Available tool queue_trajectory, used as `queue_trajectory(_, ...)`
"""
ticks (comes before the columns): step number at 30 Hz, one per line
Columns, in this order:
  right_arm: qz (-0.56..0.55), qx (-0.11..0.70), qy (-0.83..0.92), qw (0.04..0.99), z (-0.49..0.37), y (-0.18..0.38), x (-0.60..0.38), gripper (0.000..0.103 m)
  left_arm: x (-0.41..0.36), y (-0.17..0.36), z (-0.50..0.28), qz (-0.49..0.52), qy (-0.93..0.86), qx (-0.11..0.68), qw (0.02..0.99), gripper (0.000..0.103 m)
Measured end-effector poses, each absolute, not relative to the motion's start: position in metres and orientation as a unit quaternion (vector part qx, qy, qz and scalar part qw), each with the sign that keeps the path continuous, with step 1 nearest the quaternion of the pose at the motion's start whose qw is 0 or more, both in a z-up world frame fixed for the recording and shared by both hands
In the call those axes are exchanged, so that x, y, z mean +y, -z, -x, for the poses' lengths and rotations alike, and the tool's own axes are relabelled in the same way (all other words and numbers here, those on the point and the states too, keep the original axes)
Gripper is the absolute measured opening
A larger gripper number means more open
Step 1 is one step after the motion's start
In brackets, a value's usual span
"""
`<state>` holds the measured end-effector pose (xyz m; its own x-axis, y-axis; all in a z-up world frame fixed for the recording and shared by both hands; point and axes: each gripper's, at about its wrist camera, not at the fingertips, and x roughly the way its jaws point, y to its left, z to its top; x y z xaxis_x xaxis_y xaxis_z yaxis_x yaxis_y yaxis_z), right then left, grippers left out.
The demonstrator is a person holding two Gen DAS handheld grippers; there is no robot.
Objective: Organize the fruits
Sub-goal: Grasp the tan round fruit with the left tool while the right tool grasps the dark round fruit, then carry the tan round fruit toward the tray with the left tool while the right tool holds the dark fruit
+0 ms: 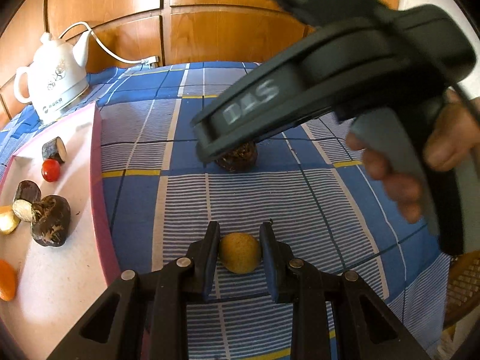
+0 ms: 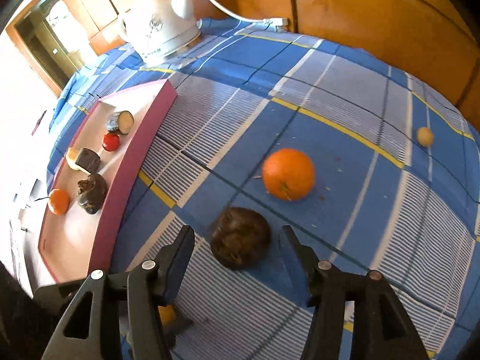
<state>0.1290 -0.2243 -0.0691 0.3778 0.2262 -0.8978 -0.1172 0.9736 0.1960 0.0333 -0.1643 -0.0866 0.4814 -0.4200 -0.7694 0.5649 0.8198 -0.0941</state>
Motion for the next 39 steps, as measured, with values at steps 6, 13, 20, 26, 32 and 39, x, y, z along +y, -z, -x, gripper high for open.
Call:
queue_trajectory(6,-0.015,0.558,-0.091,0.824,-0.130,0.076,-0.219,0.045,-0.162,0.087,-0.032,-0.088,0.288,0.419,0.856,0.028)
queue_trajectory(13,0.036,0.569,-0.067,0.819,-0.099,0.066,-0.248,0.045,-0.164,0.088,-0.033,-0.087,0.285,0.421,0.857,0.028)
queue_trajectory(20,-0.020,0.575,-0.038,0.817,-0.085,0.077,-0.299,0.045,-0.168,0.088,-0.033,-0.096,0.277,0.420,0.859,0.028)
queue_trajectory(26,-0.041,0.573,-0.045,0.817,-0.089,0.079,-0.310,0.046,-0.169,0.089,-0.031,-0.104,0.273,0.418,0.860,0.028)
queue_trajectory(32,-0.025,0.575,-0.042,0.817,-0.088,0.080,-0.309,0.046,-0.171,0.089,-0.031,-0.107,0.269,0.418,0.861,0.028)
queue_trajectory(39,-0.030,0.579,-0.038,0.814,-0.092,0.082,-0.297,0.047,-0.171,0.089,-0.030,-0.108,0.267,0.416,0.863,0.028)
